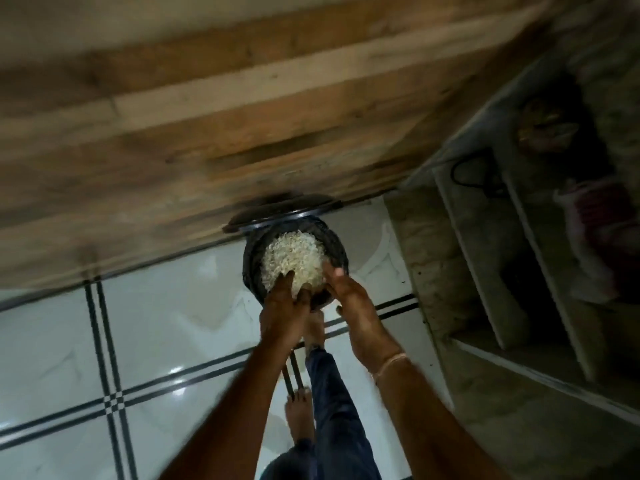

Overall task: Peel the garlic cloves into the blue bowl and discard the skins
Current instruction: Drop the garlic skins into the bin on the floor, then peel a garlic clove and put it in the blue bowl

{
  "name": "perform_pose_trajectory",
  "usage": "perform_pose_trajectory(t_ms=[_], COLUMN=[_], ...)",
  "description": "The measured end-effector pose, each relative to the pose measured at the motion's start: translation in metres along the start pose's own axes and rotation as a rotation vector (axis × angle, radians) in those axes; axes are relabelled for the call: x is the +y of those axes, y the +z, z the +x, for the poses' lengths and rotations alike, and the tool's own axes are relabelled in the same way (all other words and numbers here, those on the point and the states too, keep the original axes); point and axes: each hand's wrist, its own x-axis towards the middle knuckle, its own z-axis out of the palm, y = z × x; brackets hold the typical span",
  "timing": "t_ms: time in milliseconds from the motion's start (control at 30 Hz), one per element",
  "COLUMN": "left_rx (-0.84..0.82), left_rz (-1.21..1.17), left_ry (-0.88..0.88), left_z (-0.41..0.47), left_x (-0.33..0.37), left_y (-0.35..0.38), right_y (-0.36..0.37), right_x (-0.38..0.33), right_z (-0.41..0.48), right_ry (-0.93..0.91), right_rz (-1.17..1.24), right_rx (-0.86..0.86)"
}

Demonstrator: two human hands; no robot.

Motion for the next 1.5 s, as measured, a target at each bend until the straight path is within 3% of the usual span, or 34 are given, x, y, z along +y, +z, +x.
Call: perform_pose_trajectory(t_ms=[233, 400, 600, 767, 1100, 1233, 1367, 1500], left_rx=[-0.01, -0.045, -0.134, -0.176, -0.302, -0.37, -0.398, -0.334], left_rz=[0.155, 0.357, 0.438, 0.512, 0.663, 0.739, 0.799, 0.821], left_ry=[0.443, 0.712, 0.961, 1.07, 1.136, 1.224, 1.31, 1.325], left_z=[-0.185, -0.293, -0.379, -0.438, -0.505, -0.514, -0.51, -0.507], left_x=[0.075, 0.115, 0.164, 0.204, 0.234, 0.248, 0.252, 0.254], left_y=[0.001, 0.032, 0.122, 0.235, 0.405, 0.454, 0.484, 0.492], right_y=[-0.068, -0.14, -0.252, -0.372, -0.551, -0.597, -0.621, -0.628], right_x=[-0.007, 0.015, 0.028, 0.035, 0.092, 0.103, 0.1, 0.097], right_z=[-0.183, -0.286, -0.361, -0.401, -0.456, -0.464, -0.464, -0.461], right_ry=[-0.274, -0.549, -0.694, -0.735, -0.587, -0.374, -0.185, -0.112], right_rz=[-0.251, -0.593, -0.561, -0.573, -0.623, -0.647, -0.68, -0.723], right_rx=[0.191, 0.483, 0.821, 0.942, 1.096, 1.205, 1.136, 1.117])
